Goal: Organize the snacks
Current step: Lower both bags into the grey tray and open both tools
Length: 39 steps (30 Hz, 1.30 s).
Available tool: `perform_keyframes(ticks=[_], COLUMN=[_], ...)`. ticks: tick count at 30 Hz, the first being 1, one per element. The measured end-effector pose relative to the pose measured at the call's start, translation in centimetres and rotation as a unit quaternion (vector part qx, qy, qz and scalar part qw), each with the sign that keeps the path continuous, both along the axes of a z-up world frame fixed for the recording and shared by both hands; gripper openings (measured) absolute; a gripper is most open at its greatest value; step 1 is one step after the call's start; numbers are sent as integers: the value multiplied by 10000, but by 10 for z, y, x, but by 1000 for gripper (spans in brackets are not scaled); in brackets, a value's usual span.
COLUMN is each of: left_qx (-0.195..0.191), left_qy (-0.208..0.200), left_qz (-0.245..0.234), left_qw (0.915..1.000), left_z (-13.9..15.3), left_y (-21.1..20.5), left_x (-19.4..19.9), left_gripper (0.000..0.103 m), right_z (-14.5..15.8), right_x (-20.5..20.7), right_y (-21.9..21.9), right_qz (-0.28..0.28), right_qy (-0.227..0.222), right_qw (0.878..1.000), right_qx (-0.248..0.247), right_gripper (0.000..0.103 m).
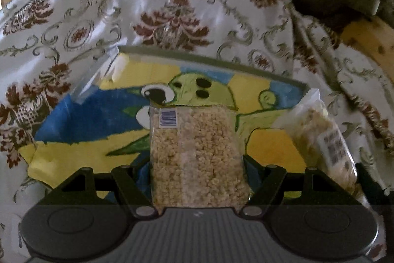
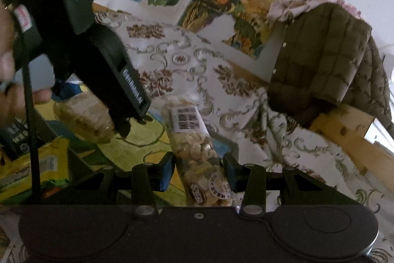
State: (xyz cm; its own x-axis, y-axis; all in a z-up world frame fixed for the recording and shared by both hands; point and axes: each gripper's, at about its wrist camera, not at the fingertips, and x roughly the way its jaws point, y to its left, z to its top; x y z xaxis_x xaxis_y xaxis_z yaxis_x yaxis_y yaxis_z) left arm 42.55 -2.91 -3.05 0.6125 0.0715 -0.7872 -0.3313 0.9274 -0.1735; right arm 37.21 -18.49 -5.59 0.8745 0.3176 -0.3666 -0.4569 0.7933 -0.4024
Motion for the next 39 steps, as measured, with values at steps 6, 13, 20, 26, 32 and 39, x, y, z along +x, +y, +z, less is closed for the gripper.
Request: perform_keyframes(ticks=[6,13,20,26,32,39], left_qx=[19,103,6,-1,229,737], left_qy=[136,256,87,-312,-965,-1670], left_qz=[53,18,-15,-44,-7,204], left_qw=[9999,9996,10000,9995,9951,9830], left_z=[-11,-19,-12,8,39,70], left_y=[-1,-3,-1,2,4,0], left_x=[3,2,-7,-28,-65,-122], left_gripper=[77,77,85,95,102,102], right_z=[-3,-5,1,22,51,86], right_x=[7,9,3,-6,-23,-60], right_y=[9,8,4,-6,-25,-43], right_qz=[17,2,-56,-174,-373,-321], right_qy=[221,277,195,117,149,-2], right_qw=[9995,9995,9997,9996,9957,9880], right_qx=[-211,-164,-114,189,832,1513], right_gripper=[19,36,59,77,94,102])
